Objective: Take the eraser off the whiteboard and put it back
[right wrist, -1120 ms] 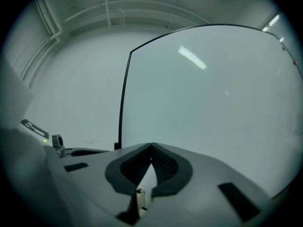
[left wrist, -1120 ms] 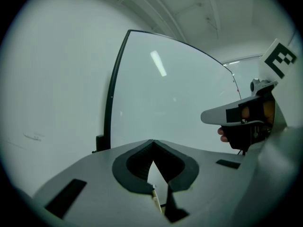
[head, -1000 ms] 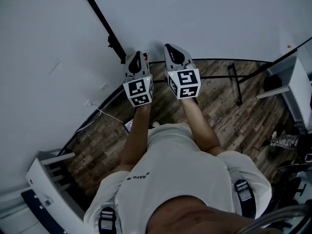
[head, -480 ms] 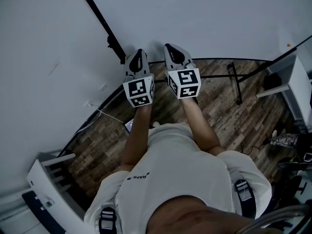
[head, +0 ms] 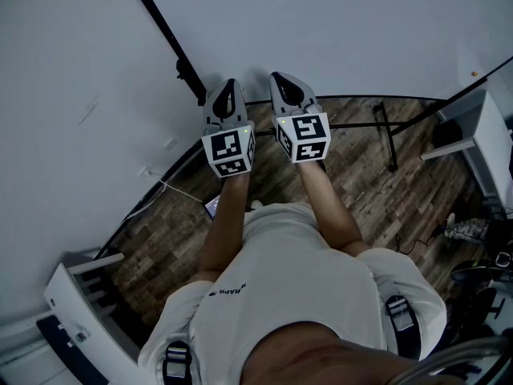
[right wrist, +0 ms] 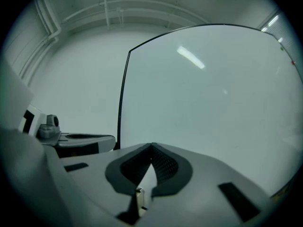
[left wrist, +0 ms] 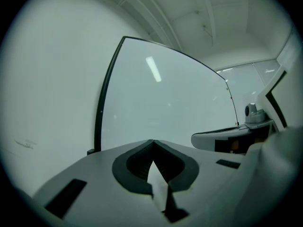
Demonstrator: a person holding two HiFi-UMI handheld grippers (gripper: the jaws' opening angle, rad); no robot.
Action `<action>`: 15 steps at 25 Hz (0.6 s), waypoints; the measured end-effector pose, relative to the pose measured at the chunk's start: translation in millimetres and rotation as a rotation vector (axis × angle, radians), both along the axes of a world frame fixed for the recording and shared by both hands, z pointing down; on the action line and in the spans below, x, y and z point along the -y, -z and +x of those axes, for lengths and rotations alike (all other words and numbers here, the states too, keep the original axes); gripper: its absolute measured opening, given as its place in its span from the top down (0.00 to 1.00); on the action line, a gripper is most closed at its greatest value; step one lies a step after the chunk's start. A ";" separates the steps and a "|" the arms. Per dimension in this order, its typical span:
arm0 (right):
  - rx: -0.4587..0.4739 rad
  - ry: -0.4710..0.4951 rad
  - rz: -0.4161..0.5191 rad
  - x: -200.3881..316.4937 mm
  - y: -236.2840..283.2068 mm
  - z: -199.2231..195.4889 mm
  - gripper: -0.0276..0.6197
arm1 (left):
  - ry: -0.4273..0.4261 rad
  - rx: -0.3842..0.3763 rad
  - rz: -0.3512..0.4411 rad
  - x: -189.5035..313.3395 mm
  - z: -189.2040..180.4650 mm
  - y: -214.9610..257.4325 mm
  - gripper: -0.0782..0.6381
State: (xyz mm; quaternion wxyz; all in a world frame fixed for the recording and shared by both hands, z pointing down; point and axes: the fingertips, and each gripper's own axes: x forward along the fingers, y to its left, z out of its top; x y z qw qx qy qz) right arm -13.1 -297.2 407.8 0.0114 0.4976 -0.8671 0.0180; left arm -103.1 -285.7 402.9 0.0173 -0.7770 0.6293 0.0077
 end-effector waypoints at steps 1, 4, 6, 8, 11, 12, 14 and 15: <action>0.000 -0.001 0.001 0.0 0.2 0.2 0.94 | 0.000 0.001 0.002 -0.4 0.2 1.3 0.89; 0.003 -0.005 0.003 -0.5 0.5 0.8 0.94 | -0.004 -0.001 0.003 -1.2 1.0 4.0 0.89; 0.004 -0.007 0.003 -0.3 0.9 2.5 0.94 | -0.011 -0.013 -0.001 -0.9 3.1 4.9 0.89; 0.005 -0.008 0.005 0.5 1.7 3.8 0.94 | -0.012 -0.026 0.000 -0.7 4.5 6.5 0.89; 0.007 -0.006 0.009 -0.5 2.9 3.4 0.94 | -0.008 -0.021 0.014 -2.7 4.7 9.0 0.89; 0.008 -0.006 0.011 -1.6 3.7 3.0 0.94 | -0.009 -0.020 0.014 -3.5 4.6 9.0 0.89; 0.010 -0.006 0.015 -3.0 5.6 2.6 0.94 | -0.011 -0.017 0.012 -4.4 4.6 8.7 0.89; 0.011 -0.006 0.016 -3.1 6.4 2.5 0.94 | -0.011 -0.016 0.011 -4.3 4.6 8.6 0.89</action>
